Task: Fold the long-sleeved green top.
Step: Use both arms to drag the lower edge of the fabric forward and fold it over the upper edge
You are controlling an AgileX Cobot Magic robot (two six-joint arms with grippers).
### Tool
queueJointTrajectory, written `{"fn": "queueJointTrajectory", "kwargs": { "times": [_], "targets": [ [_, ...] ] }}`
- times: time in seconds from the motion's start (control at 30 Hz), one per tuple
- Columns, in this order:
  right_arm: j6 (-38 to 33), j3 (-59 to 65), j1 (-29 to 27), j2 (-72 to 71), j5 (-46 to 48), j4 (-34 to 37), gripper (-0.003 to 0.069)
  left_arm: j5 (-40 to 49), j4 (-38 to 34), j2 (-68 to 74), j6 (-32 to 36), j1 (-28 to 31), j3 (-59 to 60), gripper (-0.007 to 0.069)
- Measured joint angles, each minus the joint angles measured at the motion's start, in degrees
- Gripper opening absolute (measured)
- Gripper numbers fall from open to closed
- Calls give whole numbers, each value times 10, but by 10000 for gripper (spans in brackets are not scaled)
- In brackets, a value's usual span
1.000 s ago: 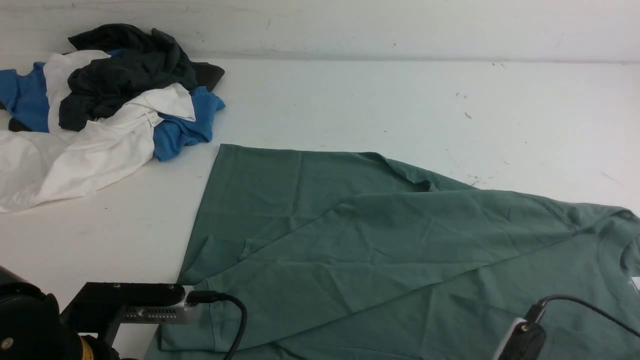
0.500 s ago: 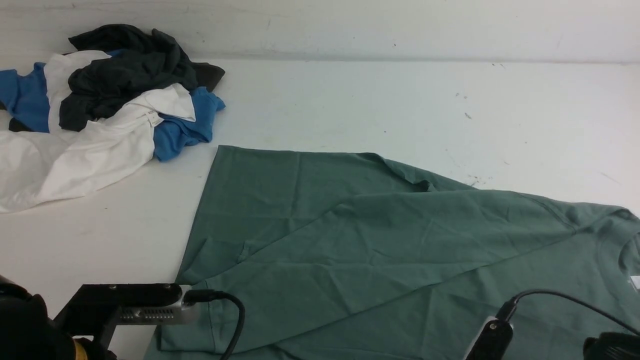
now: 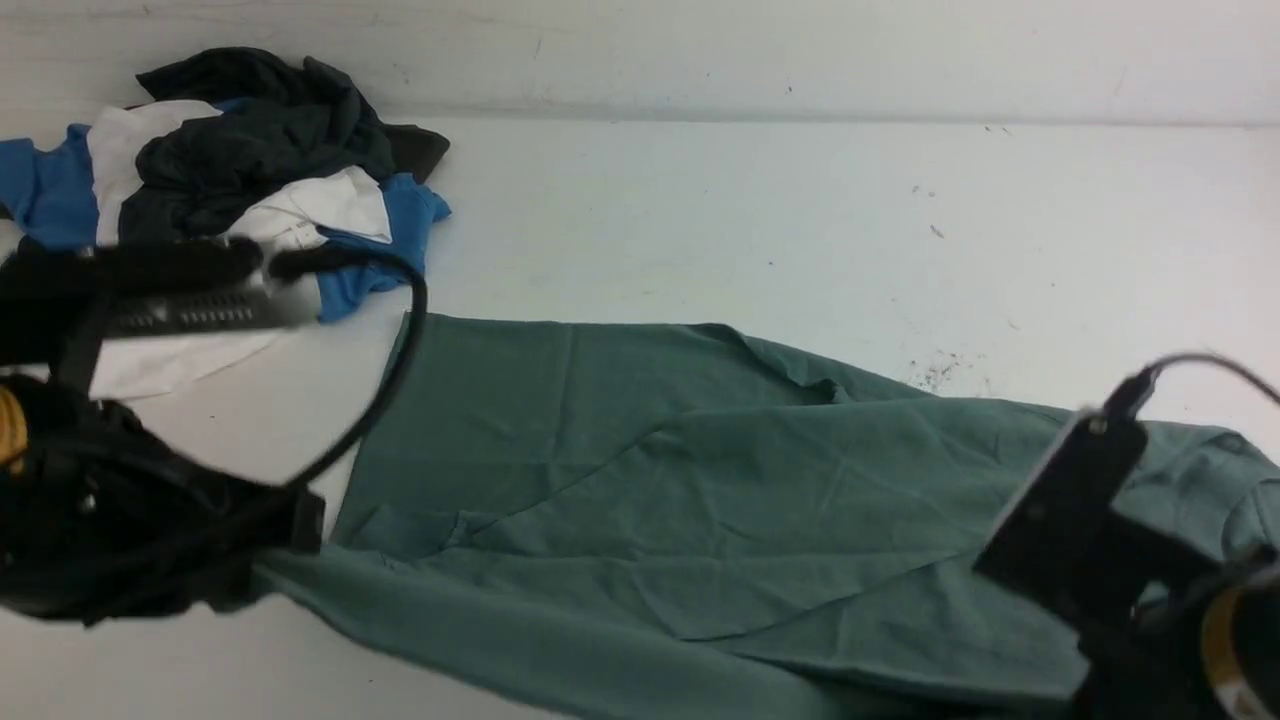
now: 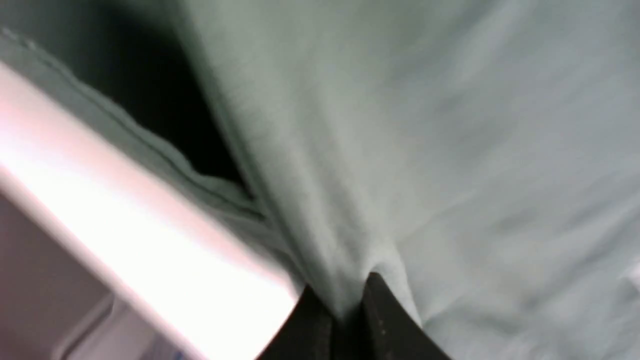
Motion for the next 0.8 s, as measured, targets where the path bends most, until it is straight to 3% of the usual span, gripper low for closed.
{"fn": "queueJointTrajectory", "kwargs": {
  "times": [0.1,0.33,0.6,0.8],
  "targets": [
    [-29,-50,-45,16,0,1,23,3,6,33,4,29,-44,16],
    [-159,-224,-206,164,-11,70,23,12,-10,202,52,114,-206,16],
    [-195,-400,-276,342,-23,87,23,14,-37,400,80,174,-403,16],
    [-201,-511,-291,468,-31,81,23,16,-32,545,85,186,-549,16]
  ]
}}
